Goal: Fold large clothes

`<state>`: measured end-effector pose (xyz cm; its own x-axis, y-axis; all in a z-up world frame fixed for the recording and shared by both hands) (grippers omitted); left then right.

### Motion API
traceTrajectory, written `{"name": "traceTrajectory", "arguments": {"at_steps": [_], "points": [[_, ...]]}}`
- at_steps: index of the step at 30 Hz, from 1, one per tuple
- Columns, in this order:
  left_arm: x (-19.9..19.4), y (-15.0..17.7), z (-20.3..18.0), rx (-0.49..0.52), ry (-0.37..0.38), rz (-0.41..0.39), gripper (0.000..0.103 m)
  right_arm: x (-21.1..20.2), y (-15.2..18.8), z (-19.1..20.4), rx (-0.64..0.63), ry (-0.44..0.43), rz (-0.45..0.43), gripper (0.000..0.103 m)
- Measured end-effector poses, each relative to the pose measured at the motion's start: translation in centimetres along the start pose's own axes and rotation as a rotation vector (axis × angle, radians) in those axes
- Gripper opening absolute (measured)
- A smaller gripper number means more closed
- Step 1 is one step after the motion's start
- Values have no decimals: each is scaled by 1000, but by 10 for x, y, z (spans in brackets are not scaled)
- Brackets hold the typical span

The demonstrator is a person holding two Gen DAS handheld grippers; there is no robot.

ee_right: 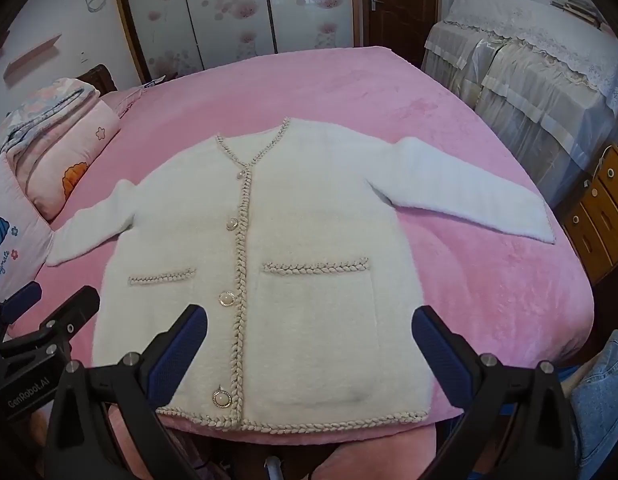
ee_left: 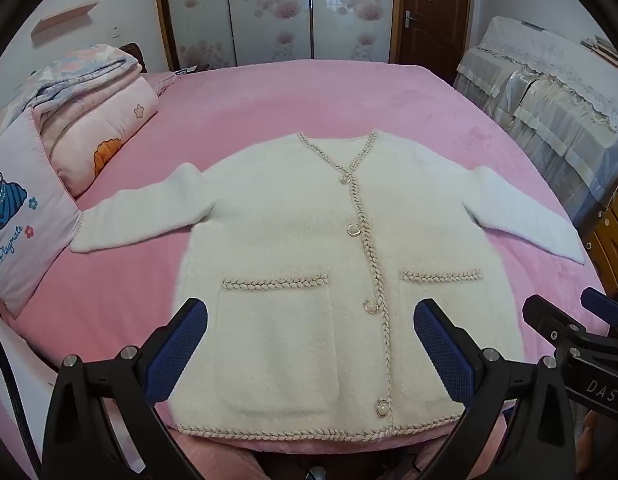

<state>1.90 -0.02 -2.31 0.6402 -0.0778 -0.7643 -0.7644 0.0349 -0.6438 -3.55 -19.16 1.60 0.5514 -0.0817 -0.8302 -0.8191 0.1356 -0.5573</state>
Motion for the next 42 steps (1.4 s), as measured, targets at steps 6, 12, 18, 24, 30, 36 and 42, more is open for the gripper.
{"name": "traceTrajectory", "arguments": {"at_steps": [6, 12, 18, 24, 30, 36, 42], "points": [[-3, 4, 1, -8, -5, 5, 103, 1, 2, 4, 4, 8, -8, 103], [-5, 7, 4, -25, 3, 9, 103, -8, -5, 6, -11, 2, -13, 103], [-6, 8, 3, -23, 3, 11, 103, -11, 6, 13, -17, 7, -23, 103], [-9, 9, 4, -22, -3, 7, 103, -14, 6, 14, -19, 4, -26, 103], [-15, 11, 4, -7, -9, 6, 103, -20, 7, 18, -26, 5, -36, 103], [-17, 12, 7, -11, -3, 11, 103, -24, 6, 19, -27, 5, -43, 103], [-20, 13, 7, -10, 11, 16, 103, -33, 8, 20, -34, 9, -58, 103]]}}
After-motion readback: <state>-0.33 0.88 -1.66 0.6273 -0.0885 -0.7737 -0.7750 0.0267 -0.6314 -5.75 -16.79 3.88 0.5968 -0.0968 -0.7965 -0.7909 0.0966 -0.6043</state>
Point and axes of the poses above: each gripper's, at about its wrist camera, not at the fingertips, and x roughly the way its jaws point, z to its left, y to its underside, the point moved 3 cm from there along x, roughly the way its jaws point, and after that the axes turned 4 degrees about y, right-handed, at the moved point
